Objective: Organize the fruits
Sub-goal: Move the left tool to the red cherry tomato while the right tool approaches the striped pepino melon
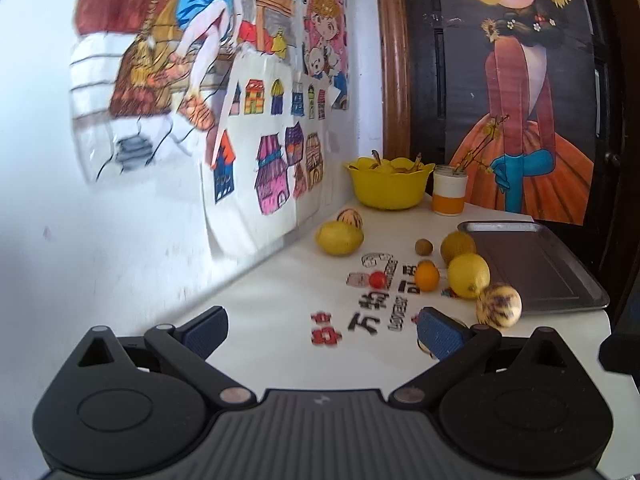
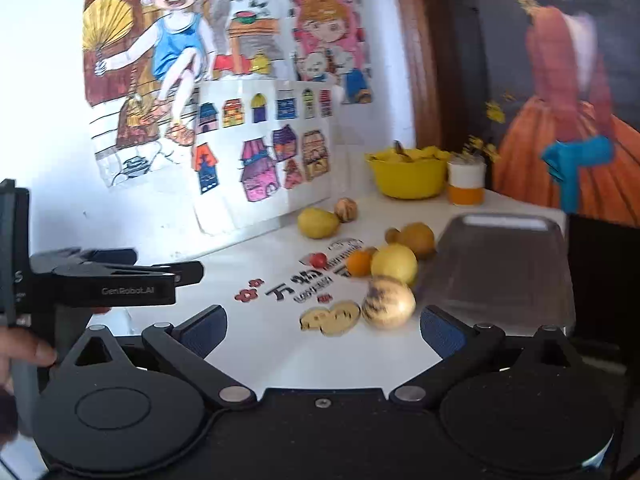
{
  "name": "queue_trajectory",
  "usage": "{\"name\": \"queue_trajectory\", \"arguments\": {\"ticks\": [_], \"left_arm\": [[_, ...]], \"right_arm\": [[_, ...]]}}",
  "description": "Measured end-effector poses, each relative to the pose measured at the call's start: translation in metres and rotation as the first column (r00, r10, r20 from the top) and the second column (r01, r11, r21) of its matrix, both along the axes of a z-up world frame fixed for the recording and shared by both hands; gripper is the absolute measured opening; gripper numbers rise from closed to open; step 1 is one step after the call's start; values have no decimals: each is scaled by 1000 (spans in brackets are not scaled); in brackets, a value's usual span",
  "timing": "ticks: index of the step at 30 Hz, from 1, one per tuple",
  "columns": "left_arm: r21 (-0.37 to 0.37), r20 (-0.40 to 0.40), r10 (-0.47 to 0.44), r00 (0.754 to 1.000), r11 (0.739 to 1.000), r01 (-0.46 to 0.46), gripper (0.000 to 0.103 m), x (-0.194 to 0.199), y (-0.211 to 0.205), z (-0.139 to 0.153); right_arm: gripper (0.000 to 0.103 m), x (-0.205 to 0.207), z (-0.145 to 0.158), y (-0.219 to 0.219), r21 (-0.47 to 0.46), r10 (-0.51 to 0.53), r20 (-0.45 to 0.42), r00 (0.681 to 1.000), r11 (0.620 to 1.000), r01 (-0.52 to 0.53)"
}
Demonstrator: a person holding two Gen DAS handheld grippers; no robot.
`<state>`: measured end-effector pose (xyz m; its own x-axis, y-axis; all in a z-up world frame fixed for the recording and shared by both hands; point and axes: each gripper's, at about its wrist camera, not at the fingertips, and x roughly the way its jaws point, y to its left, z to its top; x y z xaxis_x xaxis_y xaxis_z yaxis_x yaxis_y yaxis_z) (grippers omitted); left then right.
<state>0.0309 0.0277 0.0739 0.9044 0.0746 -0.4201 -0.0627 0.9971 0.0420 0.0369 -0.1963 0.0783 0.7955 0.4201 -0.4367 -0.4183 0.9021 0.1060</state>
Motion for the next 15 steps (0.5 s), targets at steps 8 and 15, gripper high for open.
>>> {"name": "queue_trajectory", "arguments": {"ticks": [8,15], "left_arm": [[74,-133,-31,991,996,41,103,61,-2,20],[-23,-194,-94,977,996,91,103,108,5,40]], "right_arm": [[103,52,51,-2,-210,107,-70,992,970,-119],[103,78,78,-13,-145,141,-54,989,978,-147]]}}
